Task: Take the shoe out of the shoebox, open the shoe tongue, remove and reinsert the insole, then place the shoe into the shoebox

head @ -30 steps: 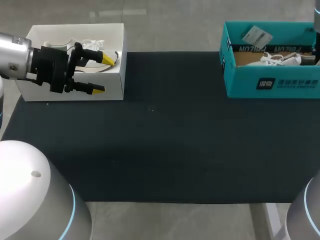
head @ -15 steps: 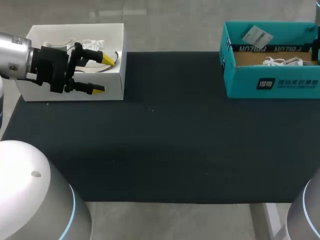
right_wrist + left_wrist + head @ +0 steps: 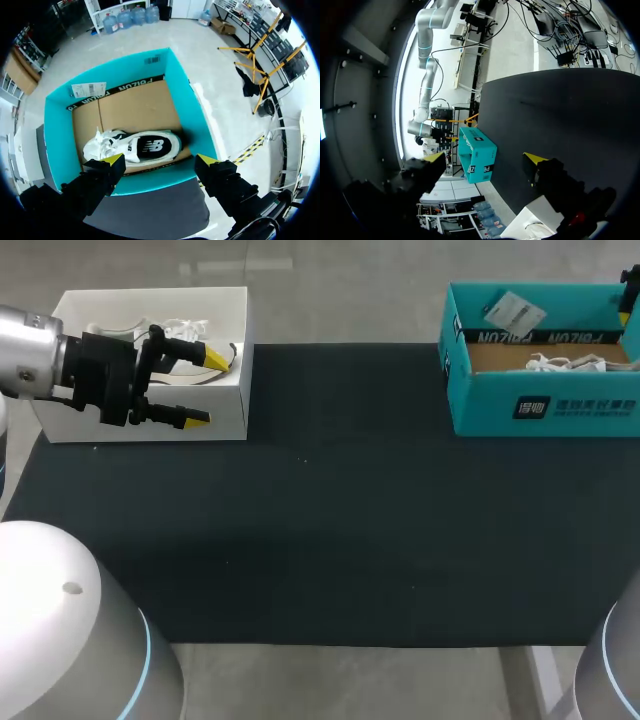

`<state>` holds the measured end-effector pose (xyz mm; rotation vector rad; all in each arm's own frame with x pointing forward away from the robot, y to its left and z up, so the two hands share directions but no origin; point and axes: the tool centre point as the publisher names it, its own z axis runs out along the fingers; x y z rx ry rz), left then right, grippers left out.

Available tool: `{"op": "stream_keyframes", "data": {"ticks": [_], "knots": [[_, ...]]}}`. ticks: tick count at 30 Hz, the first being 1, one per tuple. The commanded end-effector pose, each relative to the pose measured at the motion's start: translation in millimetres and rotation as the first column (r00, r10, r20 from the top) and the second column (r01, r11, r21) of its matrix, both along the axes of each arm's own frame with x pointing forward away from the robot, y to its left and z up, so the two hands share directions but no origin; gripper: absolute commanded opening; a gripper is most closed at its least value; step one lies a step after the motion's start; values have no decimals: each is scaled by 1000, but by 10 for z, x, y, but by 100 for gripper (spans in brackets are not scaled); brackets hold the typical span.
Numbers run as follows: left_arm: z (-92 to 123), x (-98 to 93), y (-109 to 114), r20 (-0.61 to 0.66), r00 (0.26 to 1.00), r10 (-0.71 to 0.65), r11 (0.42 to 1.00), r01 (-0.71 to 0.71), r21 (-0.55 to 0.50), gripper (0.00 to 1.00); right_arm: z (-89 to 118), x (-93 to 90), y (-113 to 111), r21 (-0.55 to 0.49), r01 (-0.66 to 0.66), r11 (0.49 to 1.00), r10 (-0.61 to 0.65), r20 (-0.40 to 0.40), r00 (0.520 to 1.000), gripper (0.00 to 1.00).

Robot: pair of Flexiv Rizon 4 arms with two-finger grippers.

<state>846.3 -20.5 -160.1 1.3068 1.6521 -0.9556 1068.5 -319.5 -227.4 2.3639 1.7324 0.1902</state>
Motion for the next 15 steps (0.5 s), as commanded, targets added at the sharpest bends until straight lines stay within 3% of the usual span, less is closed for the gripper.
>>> {"op": "stream_keyframes", "data": {"ticks": [1,5,15], "knots": [[0,5,-7,0,1000,0,1000,0,4,100,157,-269,215,-15,-31,999,32,89,996,92],[0,5,-7,0,1000,0,1000,0,4,100,220,-378,415,1,-61,998,61,84,995,100],[0,5,-7,0,1000,0,1000,0,4,100,218,-786,847,67,-168,983,159,128,979,100]]}}
